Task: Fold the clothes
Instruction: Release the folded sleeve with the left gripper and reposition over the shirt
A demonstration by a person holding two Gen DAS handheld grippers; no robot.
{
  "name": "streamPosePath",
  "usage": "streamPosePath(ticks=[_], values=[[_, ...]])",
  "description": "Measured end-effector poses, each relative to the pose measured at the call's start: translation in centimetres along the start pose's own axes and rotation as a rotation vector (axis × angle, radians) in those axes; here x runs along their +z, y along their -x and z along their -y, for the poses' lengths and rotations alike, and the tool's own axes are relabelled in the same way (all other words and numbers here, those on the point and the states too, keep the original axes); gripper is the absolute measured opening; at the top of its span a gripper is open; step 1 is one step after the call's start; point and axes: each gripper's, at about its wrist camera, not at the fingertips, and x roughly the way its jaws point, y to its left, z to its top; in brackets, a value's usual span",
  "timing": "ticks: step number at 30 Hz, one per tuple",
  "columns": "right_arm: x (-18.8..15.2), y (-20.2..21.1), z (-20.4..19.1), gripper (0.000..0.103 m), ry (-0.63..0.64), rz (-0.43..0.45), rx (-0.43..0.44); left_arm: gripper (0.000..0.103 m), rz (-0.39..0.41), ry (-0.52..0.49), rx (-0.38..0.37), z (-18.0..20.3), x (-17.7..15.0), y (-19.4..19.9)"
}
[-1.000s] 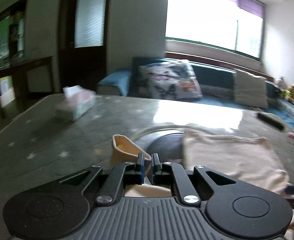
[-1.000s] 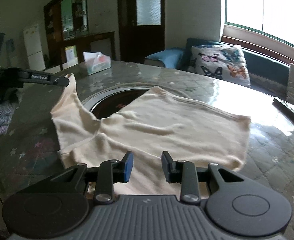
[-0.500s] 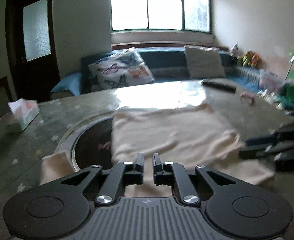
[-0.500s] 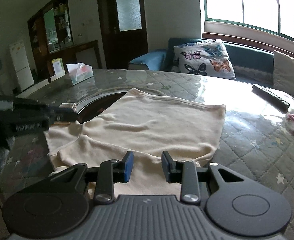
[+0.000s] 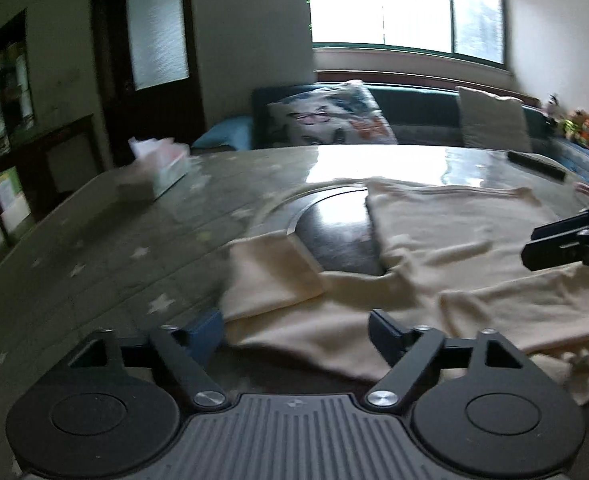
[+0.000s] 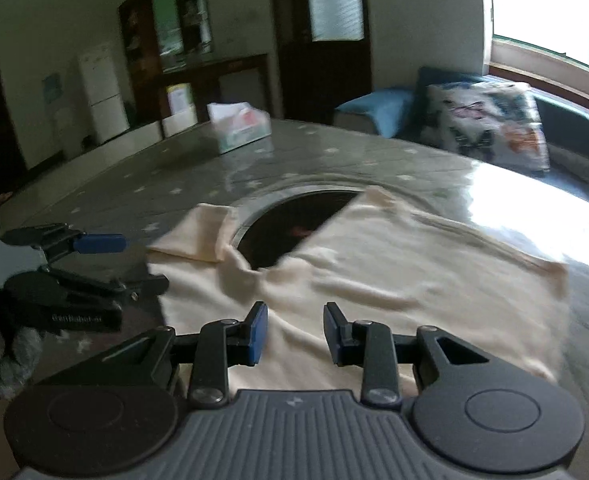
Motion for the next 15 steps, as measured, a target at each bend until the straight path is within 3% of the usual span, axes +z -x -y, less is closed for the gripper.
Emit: streamPosePath(ticks=[7, 15], values=[[3.8, -5.8, -3.7, 0.03, 0.054, -0.069, 0.096, 0.103, -0.015, 0.063, 0.005, -3.0, -0.8, -0.5], [6.8, -11.6, -5.0, 0.03, 0.012, -0.118, 0.162, 0.103, -0.031, 0.11, 0.003, -4.8, -1.4, -1.2]])
